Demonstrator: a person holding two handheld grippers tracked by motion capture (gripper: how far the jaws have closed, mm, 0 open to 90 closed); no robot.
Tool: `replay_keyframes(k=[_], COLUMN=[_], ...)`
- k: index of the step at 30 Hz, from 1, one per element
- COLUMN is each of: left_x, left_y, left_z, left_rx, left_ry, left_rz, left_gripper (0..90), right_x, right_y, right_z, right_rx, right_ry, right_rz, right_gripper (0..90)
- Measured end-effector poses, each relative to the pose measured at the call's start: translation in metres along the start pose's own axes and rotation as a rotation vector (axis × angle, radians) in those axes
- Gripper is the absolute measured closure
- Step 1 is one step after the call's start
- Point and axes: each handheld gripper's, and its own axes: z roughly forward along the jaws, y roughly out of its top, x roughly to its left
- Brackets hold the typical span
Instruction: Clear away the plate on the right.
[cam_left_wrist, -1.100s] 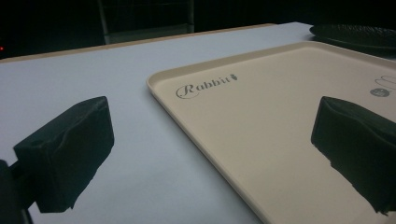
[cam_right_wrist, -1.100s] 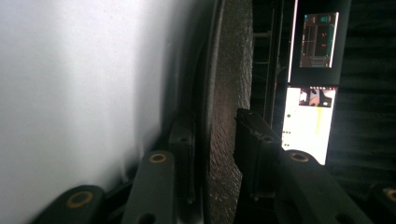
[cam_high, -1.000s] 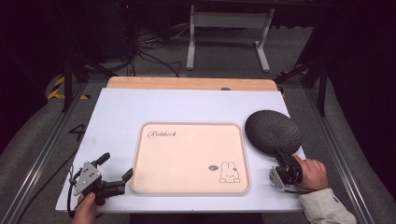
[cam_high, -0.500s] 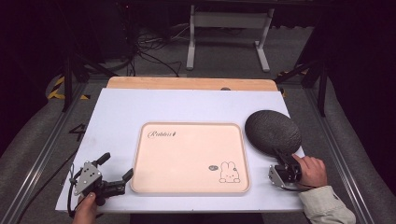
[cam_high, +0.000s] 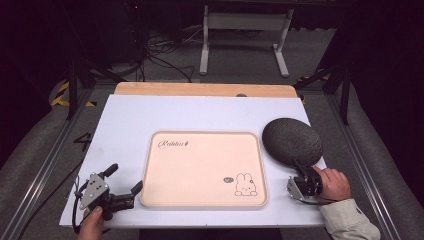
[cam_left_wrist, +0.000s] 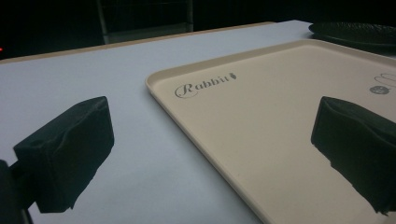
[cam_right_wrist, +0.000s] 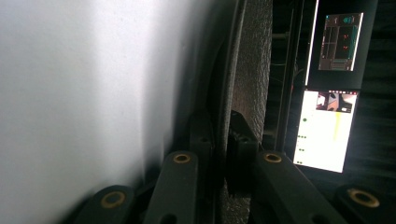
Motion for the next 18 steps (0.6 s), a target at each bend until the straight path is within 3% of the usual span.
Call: replay_keyframes(k=[7,15,18], left_x=[-0.0002,0.0000,0.0000], left_y=[-0.0001,-0.0003,-0.0003], left_z=[0.0000,-0.0002,-0.0004], left_rx=[-0.003,-0.005,-0.006], left_ry=[0.001,0.001,0.001], left_rz=[0.000,-0.001,-0.001], left_gripper=[0.2,0.3,0.2], right_x=[-0.0028,-0.0080,-0.0090], right_y=[0.0028,0.0082,0.0095], right_z=[-0.0029,-0.0054,-0.0076], right_rx=[0.024,0.050,0.054], right_ry=[-0.015,-0.011,-0.006], right_rz=[0.035,-0.005,0.002], right_gripper=[85.3,84.7,84.6])
